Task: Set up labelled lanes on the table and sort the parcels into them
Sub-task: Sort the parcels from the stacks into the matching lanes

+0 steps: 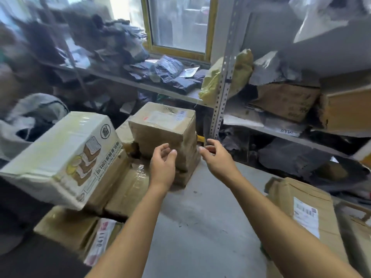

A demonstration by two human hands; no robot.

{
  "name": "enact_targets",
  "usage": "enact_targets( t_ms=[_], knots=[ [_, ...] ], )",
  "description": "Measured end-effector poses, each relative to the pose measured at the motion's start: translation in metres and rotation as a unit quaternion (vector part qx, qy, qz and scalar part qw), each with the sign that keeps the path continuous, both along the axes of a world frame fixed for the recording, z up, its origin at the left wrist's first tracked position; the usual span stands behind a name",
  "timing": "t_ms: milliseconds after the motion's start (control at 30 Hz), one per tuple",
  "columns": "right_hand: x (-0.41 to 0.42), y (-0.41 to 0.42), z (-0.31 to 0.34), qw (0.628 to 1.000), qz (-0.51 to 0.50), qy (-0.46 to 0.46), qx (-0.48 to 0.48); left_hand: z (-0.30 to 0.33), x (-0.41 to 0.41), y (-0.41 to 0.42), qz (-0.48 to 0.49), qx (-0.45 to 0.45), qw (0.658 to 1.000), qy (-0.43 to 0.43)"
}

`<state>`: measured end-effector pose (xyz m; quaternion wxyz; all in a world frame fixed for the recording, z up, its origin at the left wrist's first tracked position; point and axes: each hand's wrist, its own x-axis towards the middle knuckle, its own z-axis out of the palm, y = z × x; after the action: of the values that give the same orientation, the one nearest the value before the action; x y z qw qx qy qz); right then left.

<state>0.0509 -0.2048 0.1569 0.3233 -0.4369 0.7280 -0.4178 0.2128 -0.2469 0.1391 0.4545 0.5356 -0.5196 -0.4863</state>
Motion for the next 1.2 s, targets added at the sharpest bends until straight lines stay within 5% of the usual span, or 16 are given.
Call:
enact_targets(
  t_ms=[567, 933, 1200],
  knots=[
    [-0.014, -0.159, 0.005, 0.997, -0.005, 0.069, 0.044, -0.004, -0.020, -0.064, 0.039, 0.048, 0.998, -0.009],
    [-0.018, -0.166, -0.002, 0.999, -0.028, 0.038, 0.017, -0.004, -0.030, -0.070, 0.046, 0.053, 0.998, 0.006],
    [-0.014, -0.137, 0.010, 0.998, -0.036, -0.037, -0.047, 0.014, -0.023, -0.060, 0.064, -0.028, 0.997, 0.026]
  ],
)
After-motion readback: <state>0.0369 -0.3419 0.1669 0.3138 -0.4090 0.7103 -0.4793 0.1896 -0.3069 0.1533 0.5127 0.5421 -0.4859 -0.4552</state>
